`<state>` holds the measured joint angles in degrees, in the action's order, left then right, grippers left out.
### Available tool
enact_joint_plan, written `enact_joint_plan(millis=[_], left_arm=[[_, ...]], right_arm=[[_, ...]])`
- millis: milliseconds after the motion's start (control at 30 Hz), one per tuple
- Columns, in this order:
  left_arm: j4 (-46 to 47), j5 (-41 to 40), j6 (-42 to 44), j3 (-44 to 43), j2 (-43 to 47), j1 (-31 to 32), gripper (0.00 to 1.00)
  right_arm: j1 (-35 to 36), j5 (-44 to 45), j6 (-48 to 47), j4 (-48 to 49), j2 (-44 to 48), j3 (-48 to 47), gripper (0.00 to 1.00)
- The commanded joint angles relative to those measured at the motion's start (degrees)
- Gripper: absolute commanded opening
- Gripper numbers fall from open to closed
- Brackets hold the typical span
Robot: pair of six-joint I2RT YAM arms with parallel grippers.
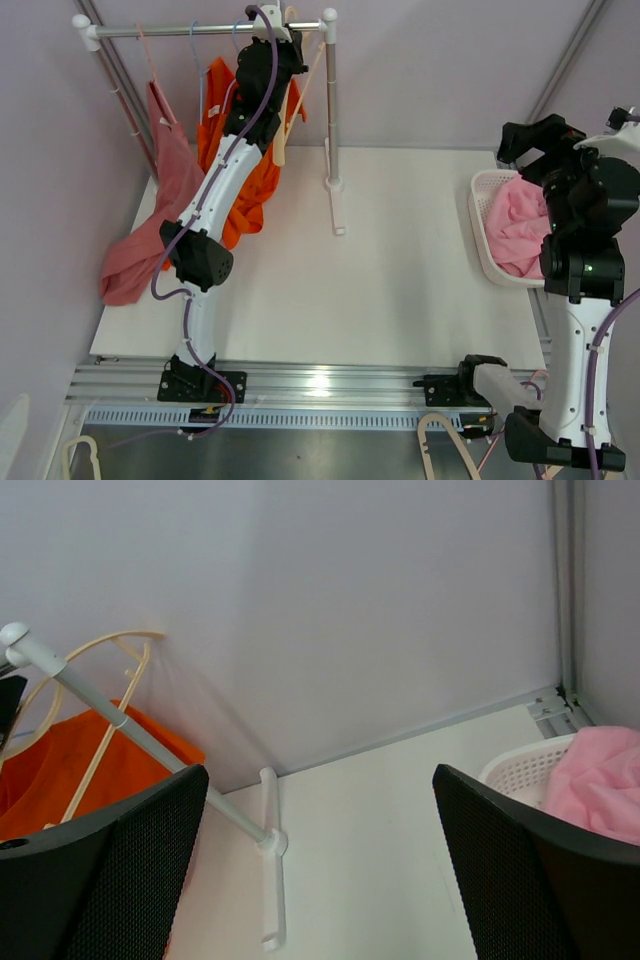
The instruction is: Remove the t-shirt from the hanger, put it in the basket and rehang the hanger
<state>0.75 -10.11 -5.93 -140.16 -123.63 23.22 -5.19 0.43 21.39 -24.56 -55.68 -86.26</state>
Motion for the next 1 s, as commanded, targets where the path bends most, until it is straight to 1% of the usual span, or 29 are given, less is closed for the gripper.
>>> enact_joint_plan(millis=[0, 67, 133, 200, 233, 300, 333, 433, 533, 767, 800, 833, 867, 900, 967], left_arm=[[1.3, 0.5, 1.7, -2.7, 0.1, -1.0, 0.01], [0.9, 1.0, 1.5, -2.4, -0.2, -1.2, 0.01], [0.3, 1.2, 1.5, -1.6, -0.1, -1.2, 0.01], [0.4, 1.2, 1.4, -0.8, 0.1, -1.2, 0.01], [0.5, 1.2, 1.3, -0.1, 0.1, -1.2, 0.01], [0.3, 1.3, 1.3, -0.1, -0.1, -1.2, 0.01], [0.2, 1.3, 1.4, -0.2, -0.2, -1.2, 0.01], [-0.3, 1.7, 1.5, -0.2, -0.3, -1.2, 0.01], [-2.6, 2.5, 1.5, -0.1, -0.2, -1.2, 0.01], [-5.9, 6.2, 0.8, 1.7, 1.8, -1.2, 0.01], [-5.3, 6.5, 0.5, 3.6, 2.3, -1.2, 0.05], [-4.8, 6.7, 0.4, 4.3, 2.9, -1.2, 0.14], [-4.0, 6.9, 0.4, 5.1, 3.5, -1.2, 0.20], [-3.4, 7.2, 0.2, 6.5, 4.5, -1.2, 0.20], [-2.9, 8.4, -0.1, 6.4, 5.2, -1.1, 0.19]], right_arm=[[2.0, -3.9, -0.1, 1.2, -1.1, -0.8, 0.99], [3.4, -4.3, -0.8, 1.4, -1.4, -0.5, 0.99], [6.8, -7.4, -2.3, 2.0, -1.7, 0.4, 1.00], [9.5, -8.4, -4.5, 2.8, -2.0, 1.1, 0.99], [12.5, -7.9, -5.1, 3.3, -2.6, 1.7, 0.99], [15.6, -7.2, -6.9, 3.5, -3.6, 1.9, 0.99], [18.3, -6.5, -7.5, 3.3, -4.9, 1.6, 1.00], [22.7, -5.5, -8.9, 3.5, -6.4, 1.9, 0.99], [25.7, -4.3, -9.3, 4.5, -7.2, 2.8, 1.00], [29.5, -1.7, -9.9, 5.6, -8.7, 4.1, 0.99], [29.7, -1.1, -10.0, 5.7, -8.7, 4.3, 0.99], [30.1, -1.0, -10.1, 5.7, -8.7, 4.4, 1.00], [30.2, -0.8, -10.1, 5.7, -8.8, 4.4, 1.00], [30.5, -0.5, -10.1, 5.7, -8.8, 4.6, 0.99], [30.7, -0.5, -10.1, 5.8, -8.8, 4.9, 0.99]])
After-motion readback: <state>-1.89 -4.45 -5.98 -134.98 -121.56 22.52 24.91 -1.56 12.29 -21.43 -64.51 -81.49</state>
